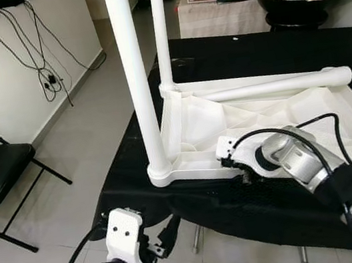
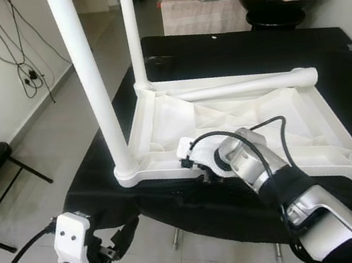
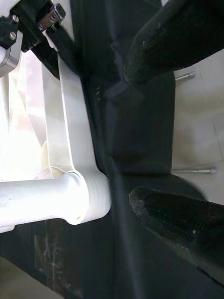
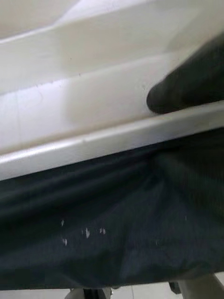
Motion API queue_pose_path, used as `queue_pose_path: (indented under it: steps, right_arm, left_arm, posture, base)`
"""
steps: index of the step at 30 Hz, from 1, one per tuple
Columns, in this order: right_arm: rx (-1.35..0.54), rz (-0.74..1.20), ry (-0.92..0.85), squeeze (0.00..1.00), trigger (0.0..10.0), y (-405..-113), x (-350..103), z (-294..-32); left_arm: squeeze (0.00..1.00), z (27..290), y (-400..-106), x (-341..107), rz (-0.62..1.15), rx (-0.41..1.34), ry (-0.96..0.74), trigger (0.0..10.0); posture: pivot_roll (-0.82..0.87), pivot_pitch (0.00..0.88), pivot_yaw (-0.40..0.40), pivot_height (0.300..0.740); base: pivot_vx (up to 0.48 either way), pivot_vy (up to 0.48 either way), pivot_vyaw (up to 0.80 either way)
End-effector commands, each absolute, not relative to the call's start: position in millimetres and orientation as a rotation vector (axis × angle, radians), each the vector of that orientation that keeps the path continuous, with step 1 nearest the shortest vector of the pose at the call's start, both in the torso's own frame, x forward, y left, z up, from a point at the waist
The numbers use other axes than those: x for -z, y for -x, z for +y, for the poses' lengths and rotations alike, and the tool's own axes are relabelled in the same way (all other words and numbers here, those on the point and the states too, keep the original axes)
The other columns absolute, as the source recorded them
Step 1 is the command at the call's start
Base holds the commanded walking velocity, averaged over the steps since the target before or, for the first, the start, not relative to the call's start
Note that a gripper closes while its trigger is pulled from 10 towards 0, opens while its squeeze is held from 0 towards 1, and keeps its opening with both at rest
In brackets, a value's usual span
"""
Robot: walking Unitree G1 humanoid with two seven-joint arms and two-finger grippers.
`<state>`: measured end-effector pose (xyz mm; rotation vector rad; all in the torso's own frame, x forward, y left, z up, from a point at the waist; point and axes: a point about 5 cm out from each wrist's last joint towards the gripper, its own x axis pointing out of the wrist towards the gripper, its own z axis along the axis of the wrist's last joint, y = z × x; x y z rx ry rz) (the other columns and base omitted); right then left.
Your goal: Building children table
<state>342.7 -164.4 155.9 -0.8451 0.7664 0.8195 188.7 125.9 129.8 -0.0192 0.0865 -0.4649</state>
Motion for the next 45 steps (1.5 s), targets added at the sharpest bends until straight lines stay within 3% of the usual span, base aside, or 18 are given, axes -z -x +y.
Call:
queue_pose_path:
  steps: [1,8,9,10,15,16,17,18,23,24,25,26,35,36,37,39,41,45]
  right_arm:
    - [-0.804,0.836,0.798,0.00,0.0,-339.7,-148.6,-164.8]
    - [-0.914,0.812,0.679,0.00,0.0,-333.9,-156.4,-145.1]
    - [-0.941,0.771,0.692,0.00,7.1,-335.5,-160.4,-142.8]
    - [-0.967,0.758,0.701,0.00,10.0,-335.4,-162.0,-142.3]
    - [-1.013,0.737,0.732,0.00,10.0,-334.8,-165.6,-141.9]
    - [-1.002,0.704,0.755,0.13,10.0,-337.3,-169.9,-142.8]
    - [-1.002,0.704,0.755,0.13,10.0,-337.3,-169.9,-142.8]
    - [-0.997,0.699,0.748,1.00,10.0,-338.0,-171.2,-142.8]
    - [-1.015,0.705,0.720,1.00,10.0,-335.4,-174.0,-141.3]
    - [-1.027,0.702,0.707,0.27,10.0,-334.1,-176.4,-140.6]
    - [-1.027,0.702,0.707,0.27,10.0,-334.1,-176.4,-140.6]
    - [-1.035,0.699,0.698,0.00,10.0,-333.3,-178.0,-140.2]
    - [-0.992,0.708,0.706,0.00,9.7,-338.9,-180.6,-144.5]
    - [-0.978,0.717,0.738,0.00,7.8,-339.3,-177.6,-146.6]
    - [-0.957,0.728,0.774,0.00,3.1,-339.8,-173.5,-149.2]
    - [-0.957,0.728,0.774,0.00,3.1,-339.8,-173.5,-149.2]
    - [-0.915,0.752,0.890,0.00,0.0,-338.5,-164.0,-156.1]
    - [-0.904,0.762,0.908,0.00,0.0,-337.3,-161.3,-157.8]
  left_arm:
    - [0.00,125.9,-186.2,-128.2,0.106,0.463,0.013,10.0]
    - [0.00,124.2,-186.2,-128.6,0.103,0.461,0.019,10.0]
    - [0.00,123.9,-186.3,-128.5,0.103,0.461,0.018,10.0]
    - [0.00,123.8,-186.4,-128.5,0.103,0.461,0.018,10.0]
    - [0.00,123.8,-186.3,-128.6,0.103,0.460,0.017,10.0]
    - [0.00,123.8,-186.3,-128.7,0.104,0.459,0.018,10.0]
    - [0.00,123.8,-186.3,-128.7,0.104,0.459,0.018,10.0]
    - [0.00,123.8,-186.3,-128.7,0.104,0.458,0.018,10.0]
    - [0.00,123.5,-186.4,-128.4,0.105,0.458,0.016,10.0]
    - [0.00,123.5,-186.5,-127.9,0.107,0.458,0.015,10.0]
    - [0.00,123.5,-186.5,-127.9,0.107,0.458,0.015,10.0]
    - [0.00,123.5,-186.5,-127.6,0.108,0.458,0.014,10.0]
    - [0.00,123.7,-186.9,-126.8,0.111,0.465,0.006,10.0]
    - [0.00,123.6,-187.0,-126.6,0.111,0.465,0.005,10.0]
    - [0.00,123.4,-187.0,-126.5,0.111,0.465,0.005,10.0]
    - [0.00,123.4,-187.0,-126.5,0.111,0.465,0.005,10.0]
    - [0.00,123.0,-186.7,-126.3,0.111,0.464,0.004,10.0]
    - [0.00,122.9,-186.5,-126.3,0.111,0.465,0.004,10.0]
  posture:
    - [-0.06,0.110,-0.036,0.740]
    - [-0.06,0.109,-0.041,0.740]
    - [-0.06,0.108,-0.041,0.740]
    - [-0.06,0.108,-0.041,0.740]
    - [-0.06,0.108,-0.041,0.740]
    - [-0.06,0.108,-0.041,0.740]
    - [-0.06,0.108,-0.041,0.740]
    - [-0.06,0.108,-0.041,0.740]
    - [-0.05,0.099,-0.044,0.740]
    - [-0.05,0.096,-0.042,0.740]
    - [-0.05,0.096,-0.042,0.740]
    - [-0.05,0.096,-0.042,0.740]
    - [-0.06,0.091,-0.038,0.740]
    - [-0.06,0.088,-0.041,0.740]
    - [-0.06,0.087,-0.041,0.740]
    - [-0.06,0.087,-0.041,0.740]
    - [-0.06,0.086,-0.041,0.740]
    - [-0.06,0.086,-0.041,0.740]
  base:
    - [0.000,0.000,0.00]
    - [0.000,0.000,0.00]
    - [0.000,0.000,0.00]
    - [0.000,0.000,0.00]
    - [0.000,0.000,0.00]
    - [0.000,0.000,0.00]
    - [0.000,0.000,0.00]
    - [0.000,0.000,0.00]
    - [0.000,0.000,0.00]
    - [0.000,0.000,0.00]
    - [0.000,0.000,0.00]
    - [0.000,0.000,0.00]
    - [0.000,0.000,0.00]
    - [0.000,0.000,0.00]
    - [0.000,0.000,0.00]
    - [0.000,0.000,0.00]
    - [0.000,0.000,0.00]
    - [0.000,0.000,0.00]
